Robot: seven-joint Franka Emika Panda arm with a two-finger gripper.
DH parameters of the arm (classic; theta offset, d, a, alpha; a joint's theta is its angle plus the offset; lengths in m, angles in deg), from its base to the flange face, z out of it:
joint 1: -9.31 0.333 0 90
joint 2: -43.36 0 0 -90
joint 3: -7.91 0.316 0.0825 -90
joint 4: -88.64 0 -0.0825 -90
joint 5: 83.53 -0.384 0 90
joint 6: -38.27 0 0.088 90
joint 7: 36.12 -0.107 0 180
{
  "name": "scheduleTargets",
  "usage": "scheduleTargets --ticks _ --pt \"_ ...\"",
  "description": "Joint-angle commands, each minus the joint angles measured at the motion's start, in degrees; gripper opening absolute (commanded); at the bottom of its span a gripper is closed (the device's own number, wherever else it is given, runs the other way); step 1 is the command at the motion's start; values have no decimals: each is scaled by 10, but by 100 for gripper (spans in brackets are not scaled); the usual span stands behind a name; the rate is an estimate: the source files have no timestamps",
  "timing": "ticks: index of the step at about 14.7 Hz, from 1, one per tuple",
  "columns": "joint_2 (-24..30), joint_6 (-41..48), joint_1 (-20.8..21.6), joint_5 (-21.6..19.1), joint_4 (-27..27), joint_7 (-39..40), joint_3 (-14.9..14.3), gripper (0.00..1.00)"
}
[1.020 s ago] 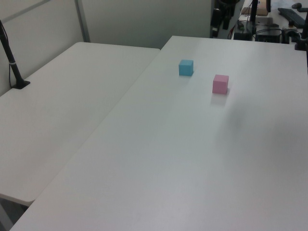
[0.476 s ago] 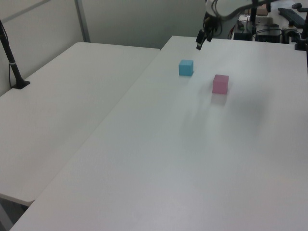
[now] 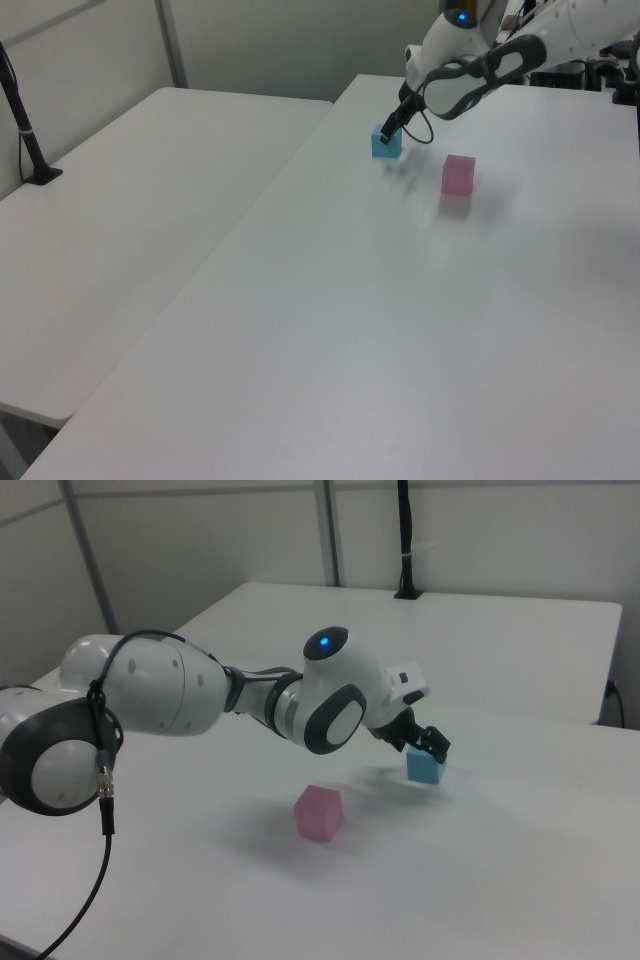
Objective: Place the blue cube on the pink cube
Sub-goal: 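Lower the open gripper around the light-blue cube, then close the gripper on the light-blue cube, then lift the light-blue cube and carry it over the pink cube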
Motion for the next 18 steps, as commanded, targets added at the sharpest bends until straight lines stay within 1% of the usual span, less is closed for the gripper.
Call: scheduleTargets --ticks 1,3,5,6,7,8,9,10,11,12,13,14,15,16,17,18 --pt "-22 -7 5 -10 -30 19 -4 100" --pt "-38 -8 5 -10 -48 27 -4 100" --pt "-46 -8 6 -8 -53 27 -5 73" --pt "-46 -8 10 -5 -53 27 -5 55" --pt "-46 -8 14 0 -53 27 -5 28" --pt "-44 -8 15 1 -52 27 -5 9" --pt "-27 -8 15 1 -46 27 -4 7" --pt "14 -5 15 0 -32 25 -4 7" --pt "77 -3 15 -2 23 25 -4 8" --pt "123 -2 16 -2 66 28 -3 8" --pt "181 -2 19 -6 127 48 -2 8" --pt "228 -2 25 -7 174 59 -2 9" --pt "266 -2 28 -7 215 63 -2 9" --pt "292 -2 30 -8 243 68 -2 9" --pt "330 -2 35 -8 289 77 -2 9" --pt "362 -2 50 -8 328 80 -3 9"
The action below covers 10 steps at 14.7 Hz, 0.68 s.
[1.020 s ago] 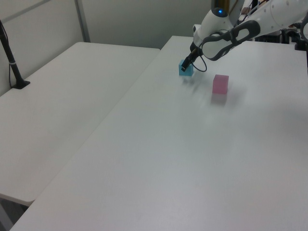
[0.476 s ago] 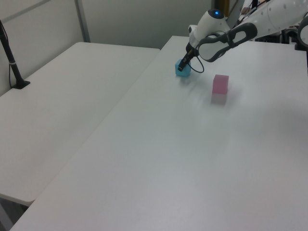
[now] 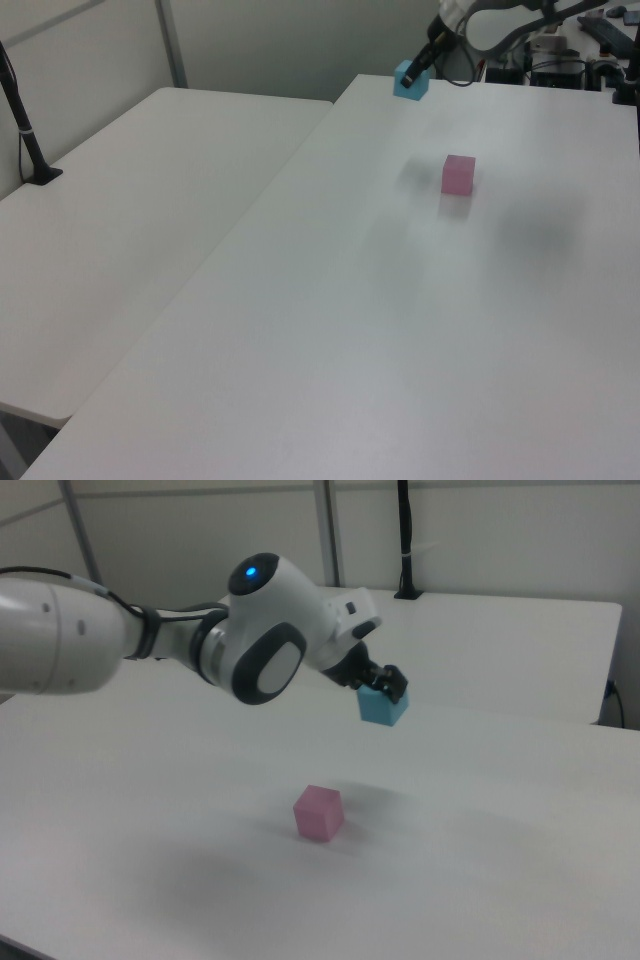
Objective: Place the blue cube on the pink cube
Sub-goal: 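Lift the light-blue cube and carry it over the pink cube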
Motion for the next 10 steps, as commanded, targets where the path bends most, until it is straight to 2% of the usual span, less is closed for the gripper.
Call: scheduleTargets --ticks 1,3,4,10 --pt "118 2 31 -8 153 27 -3 9" --pt "149 1 34 -8 210 31 -3 9" --pt "155 2 37 -8 222 31 -3 9" --pt "146 2 44 -8 250 31 -3 10"
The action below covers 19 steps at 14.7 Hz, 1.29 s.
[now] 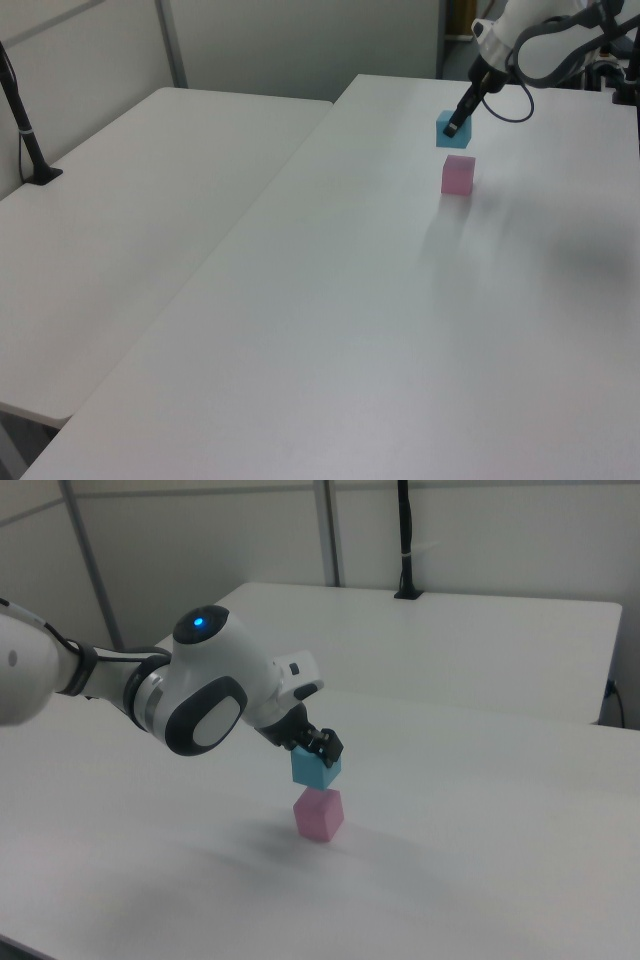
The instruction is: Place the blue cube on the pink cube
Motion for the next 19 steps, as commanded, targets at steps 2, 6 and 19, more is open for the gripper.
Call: scheduleTargets --ticks 2,6,19 --pt "9 2 7 -8 25 18 -5 10" --pt "-9 2 7 -7 25 28 -5 37" --pt "22 555 33 71 -274 -181 32 100"
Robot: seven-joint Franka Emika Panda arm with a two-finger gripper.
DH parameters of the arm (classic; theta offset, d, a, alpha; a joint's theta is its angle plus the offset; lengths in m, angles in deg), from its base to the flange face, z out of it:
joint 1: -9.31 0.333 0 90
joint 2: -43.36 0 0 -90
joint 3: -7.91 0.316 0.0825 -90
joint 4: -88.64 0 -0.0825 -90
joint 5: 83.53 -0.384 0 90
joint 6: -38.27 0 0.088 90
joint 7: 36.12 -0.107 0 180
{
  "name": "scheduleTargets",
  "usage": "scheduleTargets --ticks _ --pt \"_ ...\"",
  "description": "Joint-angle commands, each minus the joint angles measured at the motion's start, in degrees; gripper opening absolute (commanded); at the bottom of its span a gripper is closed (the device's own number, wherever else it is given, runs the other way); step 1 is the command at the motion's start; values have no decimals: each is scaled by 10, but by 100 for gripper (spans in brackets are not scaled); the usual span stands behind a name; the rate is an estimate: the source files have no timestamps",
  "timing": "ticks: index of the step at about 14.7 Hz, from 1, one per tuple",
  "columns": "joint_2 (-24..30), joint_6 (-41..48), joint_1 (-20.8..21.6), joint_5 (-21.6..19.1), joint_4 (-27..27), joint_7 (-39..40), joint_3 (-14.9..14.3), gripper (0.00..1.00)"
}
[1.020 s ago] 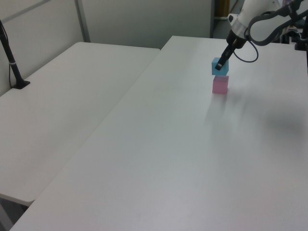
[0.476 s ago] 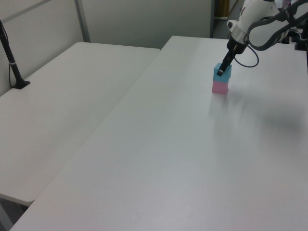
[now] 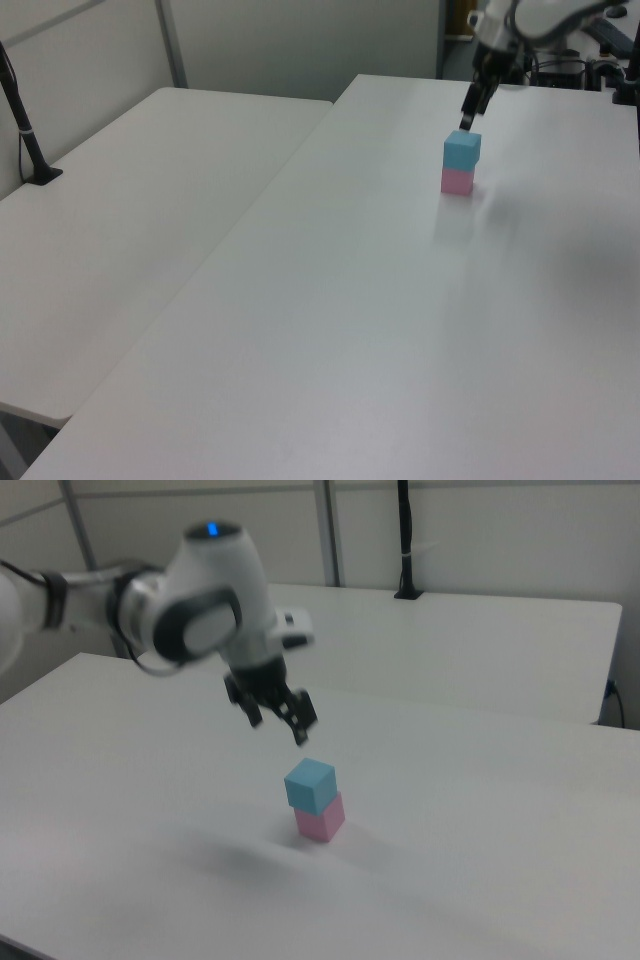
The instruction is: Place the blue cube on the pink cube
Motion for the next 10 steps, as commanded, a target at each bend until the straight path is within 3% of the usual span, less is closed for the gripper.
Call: scheduleTargets --ticks 1,6,10 --pt "-6 259 32 68 -157 -116 44 100" --pt "-16 359 49 69 -244 -117 58 100" --pt "-32 367 50 67 -254 -110 56 100"
